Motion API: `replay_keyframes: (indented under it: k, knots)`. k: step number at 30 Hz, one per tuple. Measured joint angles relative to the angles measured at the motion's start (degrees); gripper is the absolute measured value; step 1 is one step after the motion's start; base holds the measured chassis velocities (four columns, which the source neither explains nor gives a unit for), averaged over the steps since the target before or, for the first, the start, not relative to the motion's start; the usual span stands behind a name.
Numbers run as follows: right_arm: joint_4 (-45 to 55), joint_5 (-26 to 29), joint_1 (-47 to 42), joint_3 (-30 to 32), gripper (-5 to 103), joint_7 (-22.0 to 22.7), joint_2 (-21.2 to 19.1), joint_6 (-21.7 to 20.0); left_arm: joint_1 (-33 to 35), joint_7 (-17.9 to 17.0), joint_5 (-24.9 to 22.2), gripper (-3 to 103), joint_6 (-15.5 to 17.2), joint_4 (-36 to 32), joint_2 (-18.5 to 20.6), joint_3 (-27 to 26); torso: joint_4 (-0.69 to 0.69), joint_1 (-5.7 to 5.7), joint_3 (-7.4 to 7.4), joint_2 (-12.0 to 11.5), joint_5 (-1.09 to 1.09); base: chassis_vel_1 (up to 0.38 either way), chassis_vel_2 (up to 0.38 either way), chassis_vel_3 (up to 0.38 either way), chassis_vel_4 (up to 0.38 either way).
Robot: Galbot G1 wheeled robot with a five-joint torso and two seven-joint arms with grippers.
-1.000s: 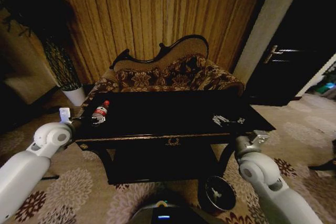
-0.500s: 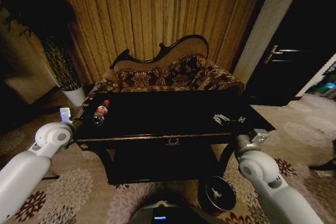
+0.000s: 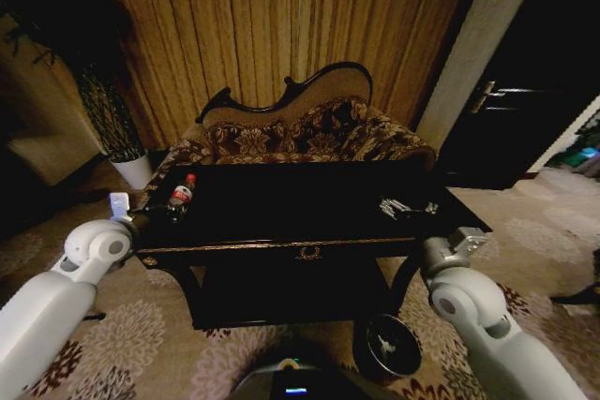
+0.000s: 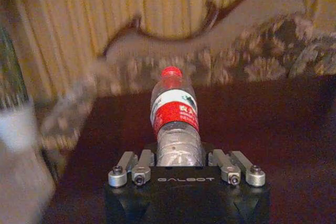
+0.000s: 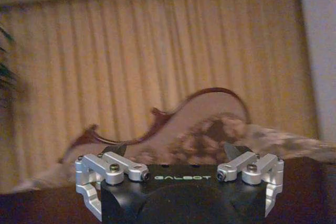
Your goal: Move to the front of the table and place the trash on the table into the trash bin.
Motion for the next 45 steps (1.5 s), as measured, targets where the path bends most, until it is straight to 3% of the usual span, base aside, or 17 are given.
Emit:
replay_keyframes:
  k: [2, 4, 6, 8, 9, 10, 12, 15, 16, 19, 26, 31, 37, 45]
  knots:
    - [0.9, 2.2, 0.5, -0.2, 100, -0.2, -0.5, 0.1, 0.3, 1.3, 2.7, 39, -1.5, -0.9, 0.0, -0.3, 0.0, 0.0, 0.0, 0.0, 0.01, 0.0, 0.0, 0.0, 0.0]
    - [2.7, 7.6, 1.8, -1.0, 100, -0.8, -1.7, 0.2, 0.7, 4.1, 8.9, 39, -6.0, -3.2, 0.0, -0.4, -0.01, 0.0, 0.0, 0.0, 0.01, 0.0, 0.0, 0.0, 0.0]
    - [3.0, 8.6, 2.2, -1.2, 100, -1.0, -2.1, 0.2, 0.7, 4.5, 9.6, 39, -6.7, -3.6, 0.0, -0.4, -0.01, 0.0, 0.0, 0.0, 0.01, 0.0, 0.0, 0.0, 0.0]
    - [3.9, 11.7, 4.1, -3.0, 100, -2.4, -4.3, 0.5, 0.0, 5.5, 12.4, 39, -10.9, -6.2, -0.1, 0.2, 0.0, 0.0, 0.0, 0.0, 0.0, 0.0, 0.0, 0.0, 0.0]
    - [3.9, 11.7, 4.1, -3.0, 100, -2.4, -4.3, 0.5, 0.0, 5.5, 12.4, 39, -10.9, -6.2, -0.1, 0.2, 0.0, 0.0, 0.0, 0.0, 0.0, 0.0, 0.0, 0.0, 0.0]
    - [4.0, 14.5, 5.9, -4.9, 100, -3.7, -6.4, 1.0, -1.2, 6.5, 14.7, 39, -13.9, -7.7, -0.2, 1.5, 0.0, 0.0, 0.0, 0.0, 0.02, 0.0, 0.0, 0.0, 0.0]
    - [4.0, 15.9, 6.8, -5.9, 100, -4.0, -7.4, 1.3, -1.9, 7.3, 15.8, 39, -15.1, -8.1, -0.3, 2.2, -0.01, 0.0, 0.0, 0.0, 0.01, 0.0, 0.0, 0.0, 0.0]
    - [2.8, 22.0, 11.6, -10.6, 100, -6.8, -12.2, 3.2, -5.3, 9.7, 20.6, 39, -21.1, -9.7, -0.4, 7.0, -0.01, 0.0, 0.0, 0.0, 0.01, 0.0, 0.0, 0.0, 0.0]
    - [2.8, 22.0, 11.6, -10.6, 100, -6.8, -12.2, 3.2, -5.3, 9.7, 20.6, 39, -21.1, -9.7, -0.4, 7.0, -0.01, 0.0, 0.0, 0.0, 0.01, 0.0, 0.0, 0.0, 0.0]
    - [-0.3, 26.8, 18.0, -14.2, 100, -10.5, -14.6, 4.2, -7.7, 11.5, 23.7, 39, -25.3, -9.6, -0.4, 10.4, -0.02, 0.0, 0.0, 0.0, 0.01, 0.0, 0.0, 0.0, 0.0]
    - [-9.4, 38.0, 31.9, -20.3, 100, -12.4, -13.8, 3.6, -10.0, 14.5, 29.1, 39, -30.1, -8.1, -0.9, 13.1, 0.02, 0.01, 0.0, 0.0, 0.0, 0.0, 0.0, 0.0, 0.0]
    - [-12.8, 39.0, 35.3, -22.9, 100, -13.9, -12.6, 3.0, -11.3, 14.9, 29.8, 39, -31.7, -7.8, -0.6, 14.8, 0.0, 0.01, 0.0, 0.0, 0.01, 0.0, 0.0, 0.0, 0.0]
    - [-15.6, 37.9, 38.5, -26.6, 100, -17.1, -9.3, 2.7, -17.2, 15.8, 31.0, 39, -34.7, -4.1, -1.4, 22.3, 0.0, 0.01, 0.0, 0.0, 0.01, 0.0, 0.0, 0.0, 0.0]
    - [-16.9, 36.6, 40.5, -27.3, 100, -20.4, -7.8, 2.6, -24.5, 16.2, 31.3, 39, -35.8, -0.6, -3.6, 29.5, -0.01, 0.01, 0.0, 0.0, 0.01, 0.0, 0.0, 0.0, 0.0]
